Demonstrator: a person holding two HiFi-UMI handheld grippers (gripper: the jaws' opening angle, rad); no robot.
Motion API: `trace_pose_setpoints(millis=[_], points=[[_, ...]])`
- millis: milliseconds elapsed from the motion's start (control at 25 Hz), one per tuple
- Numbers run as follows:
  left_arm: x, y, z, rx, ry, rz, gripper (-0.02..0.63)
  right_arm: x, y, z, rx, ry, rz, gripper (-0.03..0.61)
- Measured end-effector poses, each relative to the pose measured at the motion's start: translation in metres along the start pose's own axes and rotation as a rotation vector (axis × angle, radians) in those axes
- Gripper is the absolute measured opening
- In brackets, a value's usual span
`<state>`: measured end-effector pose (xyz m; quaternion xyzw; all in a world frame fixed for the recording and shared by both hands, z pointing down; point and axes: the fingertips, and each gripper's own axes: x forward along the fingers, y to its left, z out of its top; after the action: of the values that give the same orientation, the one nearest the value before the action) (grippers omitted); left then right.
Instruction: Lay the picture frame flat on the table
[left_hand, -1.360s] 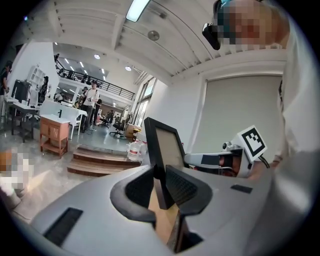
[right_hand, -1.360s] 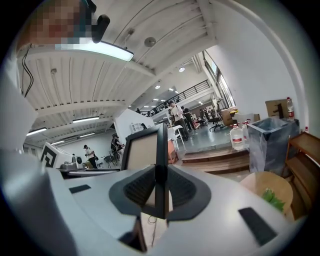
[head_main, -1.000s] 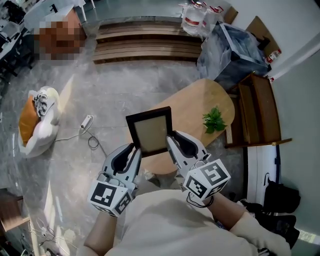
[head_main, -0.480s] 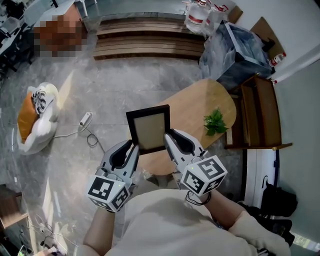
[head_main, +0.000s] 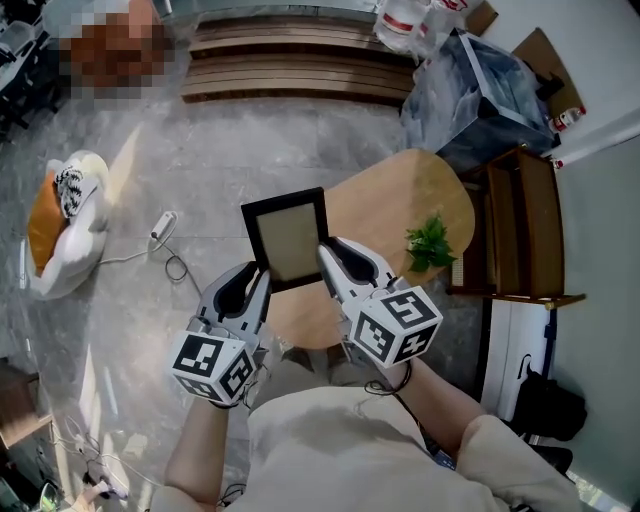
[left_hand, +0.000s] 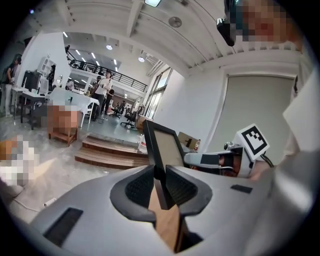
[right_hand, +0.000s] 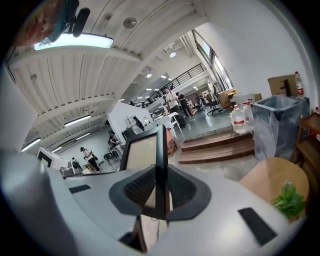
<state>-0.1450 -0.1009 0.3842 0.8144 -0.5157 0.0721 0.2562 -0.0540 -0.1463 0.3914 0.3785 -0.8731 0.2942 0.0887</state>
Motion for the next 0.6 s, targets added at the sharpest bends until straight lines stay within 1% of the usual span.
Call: trace_pose_setpoints(millis=[80, 280, 400, 600], points=[[0.014, 0.006, -0.008, -0.022, 0.019, -0.006, 0.071, 0.009, -0.013, -0.006, 0.023, 0.029, -0.01, 0.054], [0.053, 0.032, -0.025, -0.032, 0.064, -0.01, 0.071, 0.039, -0.043, -0.021, 0.054, 0.074, -0.029, 0.055], [0.076, 0.048, -0.041, -0.04, 0.098, -0.004, 0.071, 0.061, -0.064, -0.035, 0.069, 0.101, -0.043, 0.055], [0.106, 0.075, -0.081, -0.119, 0.143, 0.001, 0.071, 0.096, -0.094, -0.07, 0.064, 0.172, -0.062, 0.055]])
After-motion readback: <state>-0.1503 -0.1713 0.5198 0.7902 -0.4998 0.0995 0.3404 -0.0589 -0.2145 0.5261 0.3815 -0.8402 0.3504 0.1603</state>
